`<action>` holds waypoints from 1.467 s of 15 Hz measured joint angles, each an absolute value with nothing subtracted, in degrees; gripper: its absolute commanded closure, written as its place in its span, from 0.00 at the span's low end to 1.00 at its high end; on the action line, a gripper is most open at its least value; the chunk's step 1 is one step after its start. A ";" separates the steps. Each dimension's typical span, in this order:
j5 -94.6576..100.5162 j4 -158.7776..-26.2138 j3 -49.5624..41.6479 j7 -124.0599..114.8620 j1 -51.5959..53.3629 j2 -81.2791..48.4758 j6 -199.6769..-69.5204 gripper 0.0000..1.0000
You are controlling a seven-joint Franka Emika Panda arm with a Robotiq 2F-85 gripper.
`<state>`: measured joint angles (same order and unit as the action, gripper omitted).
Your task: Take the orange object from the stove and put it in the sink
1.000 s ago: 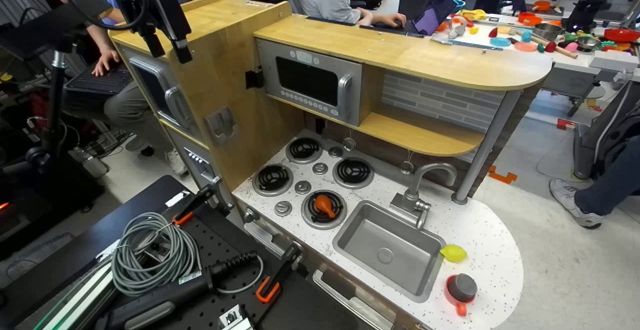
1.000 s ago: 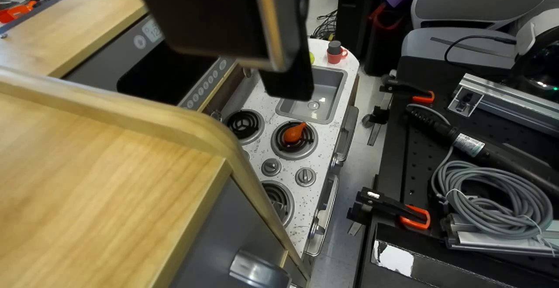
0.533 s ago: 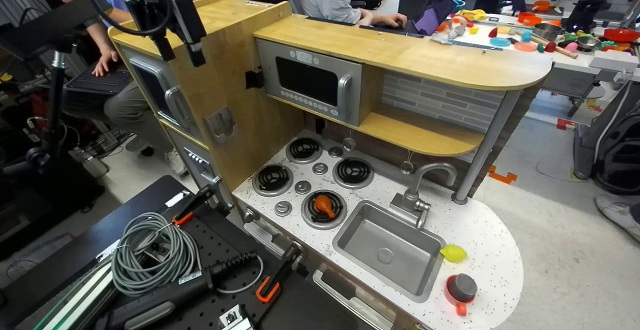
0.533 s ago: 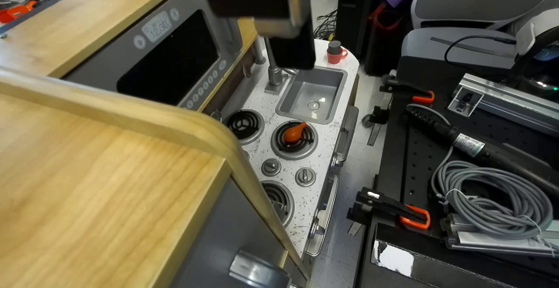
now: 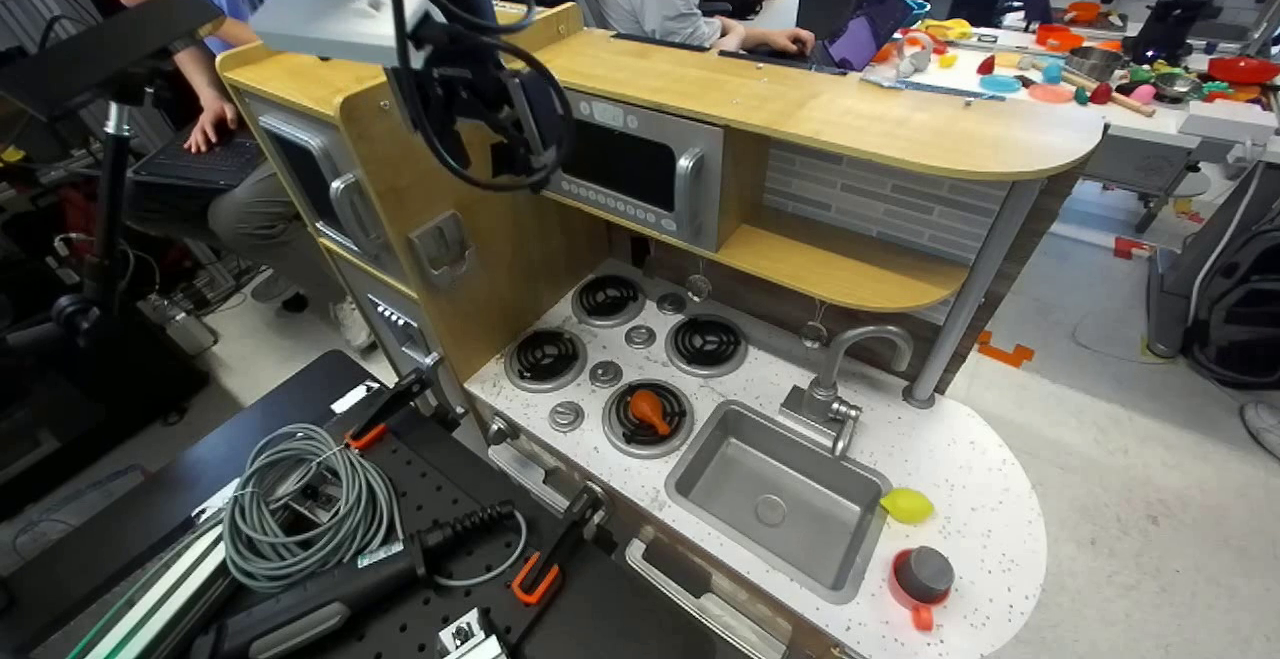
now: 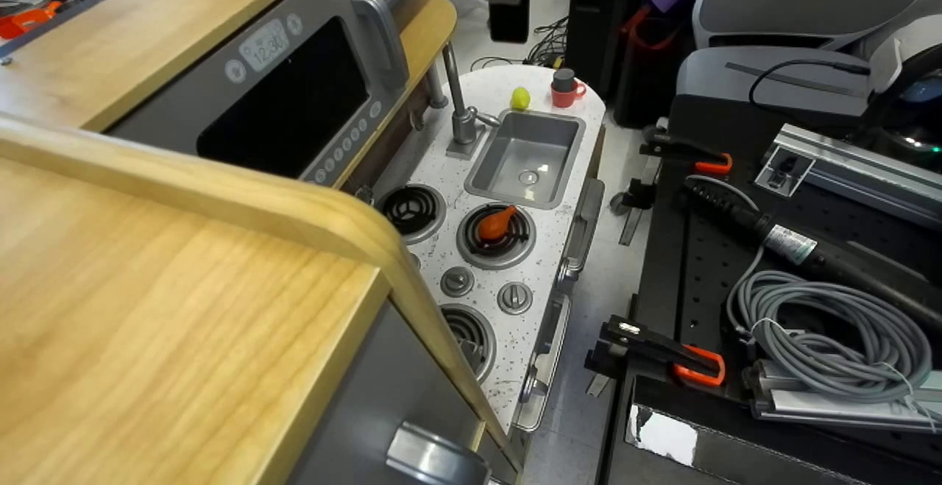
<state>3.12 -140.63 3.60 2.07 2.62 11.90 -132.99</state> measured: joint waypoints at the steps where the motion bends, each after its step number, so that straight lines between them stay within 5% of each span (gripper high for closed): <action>1: 3.12 -141.56 2.44 3.87 1.96 10.99 -135.04 0.00; 13: 5.74 -146.20 -1.83 15.34 -1.18 -15.45 -159.85 0.00; 22: 12.03 -133.83 -4.21 16.19 -1.63 -34.80 -161.93 0.00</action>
<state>12.03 -133.83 -4.21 16.19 -1.63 -34.80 -161.93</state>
